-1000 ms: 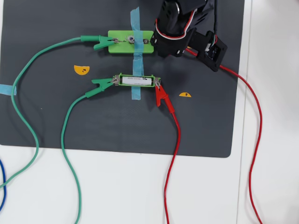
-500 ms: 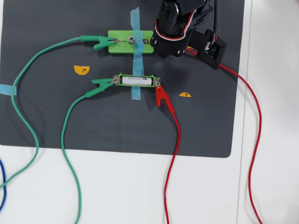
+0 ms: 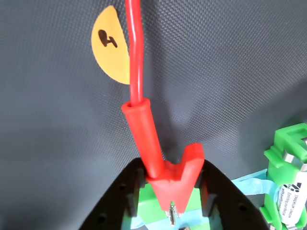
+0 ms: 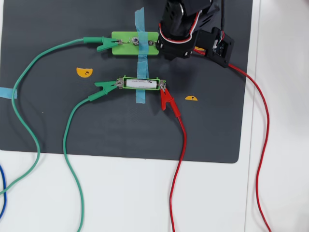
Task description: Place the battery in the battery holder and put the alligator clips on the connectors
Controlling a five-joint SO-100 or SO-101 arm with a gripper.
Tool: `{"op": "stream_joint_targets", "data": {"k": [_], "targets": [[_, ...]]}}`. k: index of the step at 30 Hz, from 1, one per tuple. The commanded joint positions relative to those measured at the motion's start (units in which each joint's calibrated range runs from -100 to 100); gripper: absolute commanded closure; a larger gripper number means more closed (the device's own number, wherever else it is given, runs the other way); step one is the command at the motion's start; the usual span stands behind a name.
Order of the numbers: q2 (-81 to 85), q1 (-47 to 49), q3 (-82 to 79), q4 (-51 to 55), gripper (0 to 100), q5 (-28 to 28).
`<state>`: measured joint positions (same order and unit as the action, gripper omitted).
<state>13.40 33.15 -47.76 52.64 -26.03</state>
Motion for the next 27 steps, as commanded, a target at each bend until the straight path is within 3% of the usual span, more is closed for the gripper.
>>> {"op": "stream_joint_targets", "data": {"k": [1,12,16,27], "targets": [[0.4,-2.5,0.3,0.3,99,-0.2],[0.4,-2.9,0.3,0.3,99,-0.2],[0.4,-7.5,0.0,0.4,99,-0.3],[0.3,-8.2,-0.1,0.4,99,-4.9]]}}
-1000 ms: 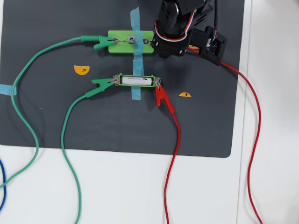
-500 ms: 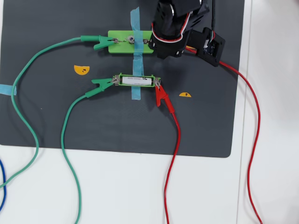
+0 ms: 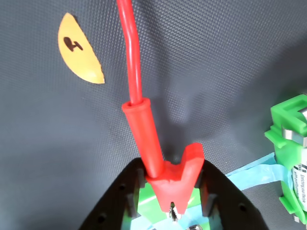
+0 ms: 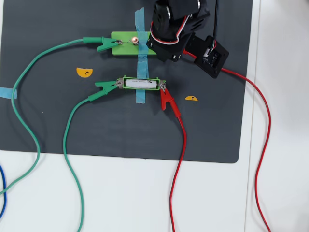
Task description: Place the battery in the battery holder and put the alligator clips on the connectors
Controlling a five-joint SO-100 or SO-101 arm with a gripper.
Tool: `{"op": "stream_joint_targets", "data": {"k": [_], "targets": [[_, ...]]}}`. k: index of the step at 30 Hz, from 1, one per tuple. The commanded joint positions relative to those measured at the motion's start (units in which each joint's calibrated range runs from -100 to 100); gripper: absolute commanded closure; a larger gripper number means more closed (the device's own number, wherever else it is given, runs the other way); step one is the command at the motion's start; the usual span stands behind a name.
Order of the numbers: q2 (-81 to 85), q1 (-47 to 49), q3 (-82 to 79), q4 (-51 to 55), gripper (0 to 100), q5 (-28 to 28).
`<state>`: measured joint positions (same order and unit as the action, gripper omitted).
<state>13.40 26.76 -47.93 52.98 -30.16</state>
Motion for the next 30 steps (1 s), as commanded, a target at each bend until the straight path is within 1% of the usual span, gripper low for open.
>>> {"op": "stream_joint_targets", "data": {"k": [1,7,10,15,30], "targets": [[0.3,-1.8,0.1,0.1,99,-0.8],[0.3,-5.0,0.7,0.1,99,-1.0],[0.3,-5.3,0.7,0.1,99,-2.0],[0.3,-7.0,0.0,0.1,99,-1.6],[0.3,-6.7,0.0,0.0,99,-1.6]]}}
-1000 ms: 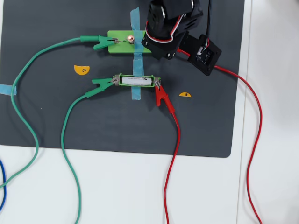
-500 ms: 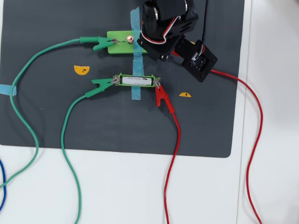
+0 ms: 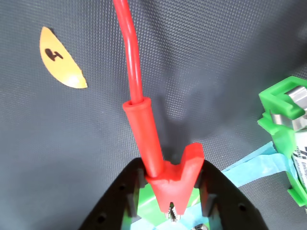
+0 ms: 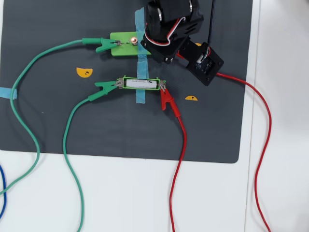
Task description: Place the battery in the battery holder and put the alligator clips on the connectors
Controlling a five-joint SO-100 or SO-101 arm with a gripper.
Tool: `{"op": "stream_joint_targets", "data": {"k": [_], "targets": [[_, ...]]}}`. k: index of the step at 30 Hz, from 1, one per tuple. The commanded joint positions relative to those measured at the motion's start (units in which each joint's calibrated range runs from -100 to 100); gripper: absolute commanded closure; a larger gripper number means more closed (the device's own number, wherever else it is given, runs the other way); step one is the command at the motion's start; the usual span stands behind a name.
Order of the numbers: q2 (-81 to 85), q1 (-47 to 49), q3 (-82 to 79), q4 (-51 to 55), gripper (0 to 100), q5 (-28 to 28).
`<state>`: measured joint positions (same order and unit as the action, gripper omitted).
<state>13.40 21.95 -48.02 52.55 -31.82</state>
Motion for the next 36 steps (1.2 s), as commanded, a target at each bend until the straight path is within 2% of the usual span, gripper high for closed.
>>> {"op": "stream_joint_targets", "data": {"k": [1,7,12,13,17,27,32,36], "targets": [[0.3,-1.9,0.1,0.4,99,0.1],[0.3,-1.8,0.1,0.2,98,1.3],[0.3,-1.7,0.2,0.3,80,2.0],[0.3,-0.7,0.1,0.3,74,2.0],[0.2,0.9,-1.0,0.3,65,2.0],[0.9,3.6,-0.8,0.4,64,2.0],[9.0,4.9,-2.7,2.9,64,2.0],[14.3,4.7,-2.9,5.2,64,4.3]]}}
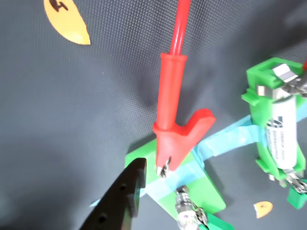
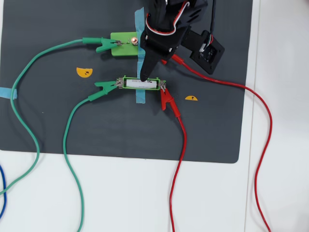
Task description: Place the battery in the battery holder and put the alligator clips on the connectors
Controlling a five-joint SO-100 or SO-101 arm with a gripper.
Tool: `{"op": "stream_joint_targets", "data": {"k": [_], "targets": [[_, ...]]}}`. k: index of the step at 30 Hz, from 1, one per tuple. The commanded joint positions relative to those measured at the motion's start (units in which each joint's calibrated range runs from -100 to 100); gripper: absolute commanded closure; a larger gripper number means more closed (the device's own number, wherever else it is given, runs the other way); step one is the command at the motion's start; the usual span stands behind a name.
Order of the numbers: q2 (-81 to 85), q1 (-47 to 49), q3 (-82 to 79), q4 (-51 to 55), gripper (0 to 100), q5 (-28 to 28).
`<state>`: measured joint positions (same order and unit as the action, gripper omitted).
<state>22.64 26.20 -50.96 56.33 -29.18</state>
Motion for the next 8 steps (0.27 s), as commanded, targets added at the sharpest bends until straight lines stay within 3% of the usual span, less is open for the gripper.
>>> {"op": "stream_joint_targets", "data": {"k": [1,5,8], "targets": [[5.7,0.4,0.0,1.8,64,1.9],[8.9,-0.4,-0.4,1.8,64,5.3],[20.5,-4.0,-6.3,0.9,64,13.7]]}}
